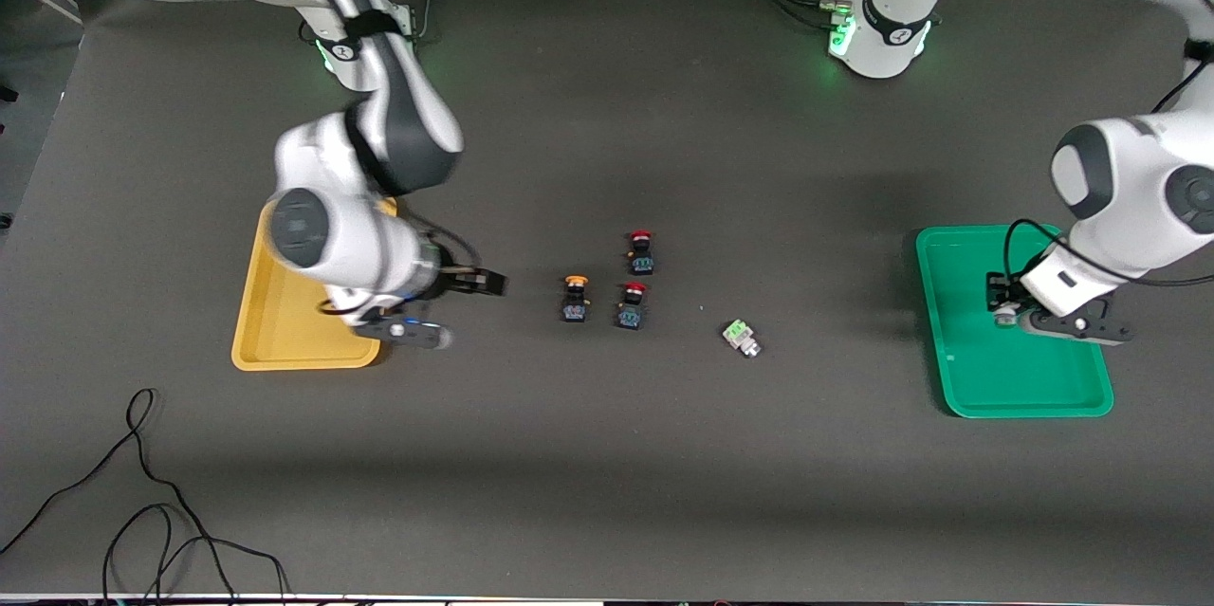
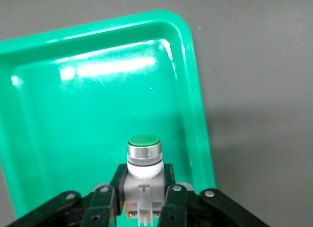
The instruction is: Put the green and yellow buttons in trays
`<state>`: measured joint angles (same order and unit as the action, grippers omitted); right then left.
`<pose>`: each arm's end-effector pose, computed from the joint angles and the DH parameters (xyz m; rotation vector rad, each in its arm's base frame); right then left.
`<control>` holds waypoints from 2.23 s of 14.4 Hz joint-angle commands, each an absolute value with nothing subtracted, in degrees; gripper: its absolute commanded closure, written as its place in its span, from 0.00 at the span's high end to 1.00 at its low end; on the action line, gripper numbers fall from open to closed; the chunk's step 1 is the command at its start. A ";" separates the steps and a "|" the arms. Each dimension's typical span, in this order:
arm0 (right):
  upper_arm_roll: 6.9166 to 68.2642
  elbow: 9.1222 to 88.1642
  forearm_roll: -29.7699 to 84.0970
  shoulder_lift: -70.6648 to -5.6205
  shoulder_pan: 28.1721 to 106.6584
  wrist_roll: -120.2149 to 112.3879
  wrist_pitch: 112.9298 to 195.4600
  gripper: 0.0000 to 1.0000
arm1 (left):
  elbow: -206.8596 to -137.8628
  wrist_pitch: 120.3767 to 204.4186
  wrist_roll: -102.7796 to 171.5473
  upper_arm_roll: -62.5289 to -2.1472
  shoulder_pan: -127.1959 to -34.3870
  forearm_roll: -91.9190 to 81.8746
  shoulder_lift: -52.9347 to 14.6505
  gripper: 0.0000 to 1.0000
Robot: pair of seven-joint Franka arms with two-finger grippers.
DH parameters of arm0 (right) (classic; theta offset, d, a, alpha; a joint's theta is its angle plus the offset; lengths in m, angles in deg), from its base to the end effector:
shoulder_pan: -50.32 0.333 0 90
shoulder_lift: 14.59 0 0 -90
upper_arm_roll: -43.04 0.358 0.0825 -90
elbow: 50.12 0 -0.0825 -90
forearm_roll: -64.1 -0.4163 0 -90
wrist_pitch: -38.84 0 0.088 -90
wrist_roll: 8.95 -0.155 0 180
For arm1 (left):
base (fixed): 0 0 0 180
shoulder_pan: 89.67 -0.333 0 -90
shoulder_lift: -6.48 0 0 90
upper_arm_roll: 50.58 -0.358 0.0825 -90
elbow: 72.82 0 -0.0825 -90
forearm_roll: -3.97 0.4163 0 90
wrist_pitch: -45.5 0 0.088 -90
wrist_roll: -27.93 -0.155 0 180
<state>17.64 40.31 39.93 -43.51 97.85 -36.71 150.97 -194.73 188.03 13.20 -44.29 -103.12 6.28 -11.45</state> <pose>0.6339 0.3473 0.3384 -2.9859 0.3471 0.2035 0.6107 0.0776 0.2337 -3.1297 0.2468 -0.0784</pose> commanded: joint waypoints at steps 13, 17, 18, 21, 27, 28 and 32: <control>19.05 36.89 33.16 -63.54 106.82 -41.02 167.69 1.00 | -194.03 195.02 12.82 -43.46 -104.52 6.87 -13.31 1.00; 19.05 37.25 33.16 -63.81 106.83 -41.20 167.60 0.10 | -184.57 172.04 12.90 -43.11 -103.82 6.61 -6.18 1.00; 18.96 37.25 33.16 -63.64 106.74 -41.20 167.60 0.00 | -181.23 167.01 13.16 -43.02 -103.82 6.35 -6.00 1.00; 18.61 37.25 33.16 -62.15 106.48 -41.72 167.07 0.00 | -177.24 161.60 18.84 -41.09 -102.68 5.64 -5.39 1.00; 9.58 37.25 34.04 -48.20 106.04 -37.78 146.03 0.00 | -177.41 163.79 51.09 -37.13 -89.78 5.38 -6.44 1.00; 6.33 37.25 34.13 -45.47 106.13 -36.56 140.41 0.00 | -177.33 164.58 56.44 -37.13 -86.45 5.46 -6.88 1.00; -8.16 37.07 38.42 -38.51 106.04 -20.07 125.35 0.00 | -177.06 168.97 73.34 -37.22 -76.59 6.60 -9.60 1.00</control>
<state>-3.09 35.21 36.19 -41.63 105.72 -28.04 129.83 -177.97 167.09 66.50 -36.18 -80.26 5.57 -7.95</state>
